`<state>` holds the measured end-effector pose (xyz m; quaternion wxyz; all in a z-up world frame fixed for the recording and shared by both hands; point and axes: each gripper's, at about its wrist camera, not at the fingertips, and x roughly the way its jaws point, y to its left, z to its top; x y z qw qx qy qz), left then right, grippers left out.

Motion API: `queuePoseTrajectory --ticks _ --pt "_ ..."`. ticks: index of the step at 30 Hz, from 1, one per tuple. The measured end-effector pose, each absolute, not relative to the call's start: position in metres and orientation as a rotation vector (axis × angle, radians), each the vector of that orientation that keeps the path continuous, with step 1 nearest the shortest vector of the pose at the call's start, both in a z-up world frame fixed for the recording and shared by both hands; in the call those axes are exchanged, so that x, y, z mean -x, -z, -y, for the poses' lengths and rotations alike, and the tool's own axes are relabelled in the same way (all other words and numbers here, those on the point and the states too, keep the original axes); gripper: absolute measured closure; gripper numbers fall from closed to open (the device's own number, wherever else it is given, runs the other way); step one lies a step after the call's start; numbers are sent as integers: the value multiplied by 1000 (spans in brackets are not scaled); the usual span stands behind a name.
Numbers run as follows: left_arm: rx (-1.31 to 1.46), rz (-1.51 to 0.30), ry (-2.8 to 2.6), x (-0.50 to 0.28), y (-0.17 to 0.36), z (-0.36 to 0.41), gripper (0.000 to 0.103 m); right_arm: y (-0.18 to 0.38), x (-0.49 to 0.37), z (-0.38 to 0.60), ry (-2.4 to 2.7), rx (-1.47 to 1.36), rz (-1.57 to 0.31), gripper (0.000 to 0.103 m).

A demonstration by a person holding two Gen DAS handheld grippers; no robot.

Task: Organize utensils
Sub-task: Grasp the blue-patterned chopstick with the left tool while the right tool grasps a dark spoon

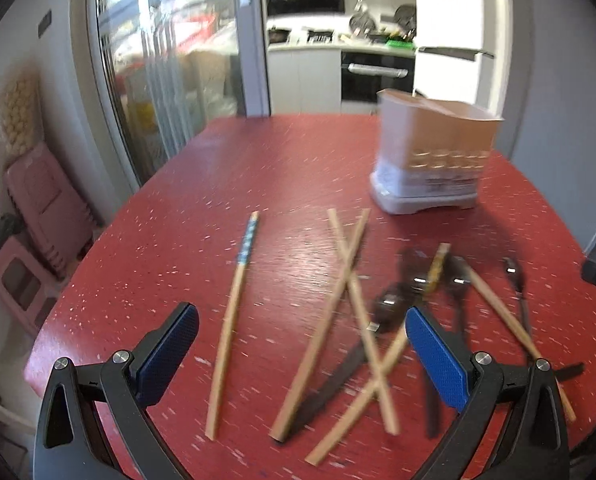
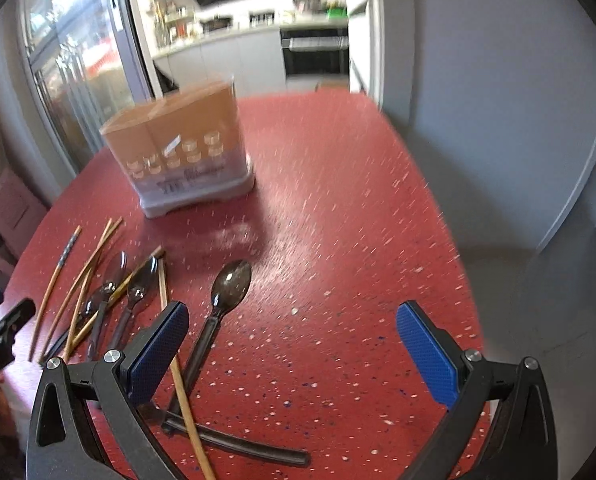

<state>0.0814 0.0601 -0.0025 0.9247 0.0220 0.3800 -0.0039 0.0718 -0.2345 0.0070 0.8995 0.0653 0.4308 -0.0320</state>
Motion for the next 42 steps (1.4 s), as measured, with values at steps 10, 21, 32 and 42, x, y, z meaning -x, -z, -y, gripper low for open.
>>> queuePoseTrajectory --ticks 10,21,32,42 --pt "30 -977 25 -151 30 -105 0 30 -124 212 -11 -272 -1249 26" --pt "-38 -1104 57 -193 55 -101 0 42 -154 176 75 -203 -1423 43" --pt "-49 -1161 115 -207 60 -106 8 32 -156 144 57 -38 -1442 87" --pt "-68 -1173 127 -211 52 -101 67 16 -138 172 -74 -108 -1331 91"
